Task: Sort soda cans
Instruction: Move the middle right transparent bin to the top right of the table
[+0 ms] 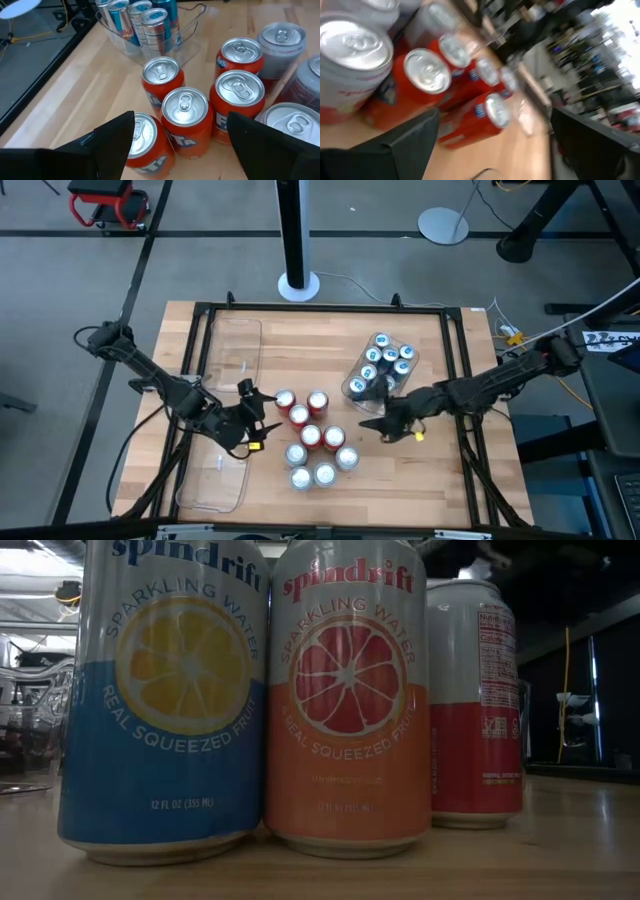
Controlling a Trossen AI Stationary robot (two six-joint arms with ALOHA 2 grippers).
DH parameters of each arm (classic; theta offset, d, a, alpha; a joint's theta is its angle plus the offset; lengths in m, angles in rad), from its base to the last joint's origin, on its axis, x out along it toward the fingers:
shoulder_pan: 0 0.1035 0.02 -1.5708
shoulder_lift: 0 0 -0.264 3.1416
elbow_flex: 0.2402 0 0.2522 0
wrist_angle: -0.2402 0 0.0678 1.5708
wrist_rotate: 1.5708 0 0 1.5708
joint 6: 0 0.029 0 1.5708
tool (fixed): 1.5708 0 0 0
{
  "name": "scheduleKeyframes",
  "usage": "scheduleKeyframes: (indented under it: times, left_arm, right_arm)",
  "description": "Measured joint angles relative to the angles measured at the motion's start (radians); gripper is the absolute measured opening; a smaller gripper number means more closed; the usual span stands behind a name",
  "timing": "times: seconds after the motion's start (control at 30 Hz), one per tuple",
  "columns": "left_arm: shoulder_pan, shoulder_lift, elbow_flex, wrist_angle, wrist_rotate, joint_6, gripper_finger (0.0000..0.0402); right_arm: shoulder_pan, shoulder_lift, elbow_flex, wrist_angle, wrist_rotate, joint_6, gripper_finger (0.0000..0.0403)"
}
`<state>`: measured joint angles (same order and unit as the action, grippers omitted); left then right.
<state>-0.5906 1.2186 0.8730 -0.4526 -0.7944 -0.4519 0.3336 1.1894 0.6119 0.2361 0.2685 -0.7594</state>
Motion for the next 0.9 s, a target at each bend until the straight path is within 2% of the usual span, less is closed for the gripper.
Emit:
scheduleKeyframes:
  times: [0.17,0.43,0.9]
  left_arm:
    - [-0.008,0.000,0.000,-0.001,-0.002,-0.011,0.0305]
    - [-0.007,0.000,0.000,-0.001,-0.002,-0.017,0.0305]
    - [-0.007,0.001,0.000,-0.003,-0.002,-0.026,0.0305]
  right_arm:
    - [0.000,0.094,0.037,-0.092,-0.002,0.082,0.0380]
    - [0.000,0.183,0.037,-0.148,0.110,0.132,0.0380]
    - [0.000,0.159,0.039,-0.495,0.215,0.169,0.0380]
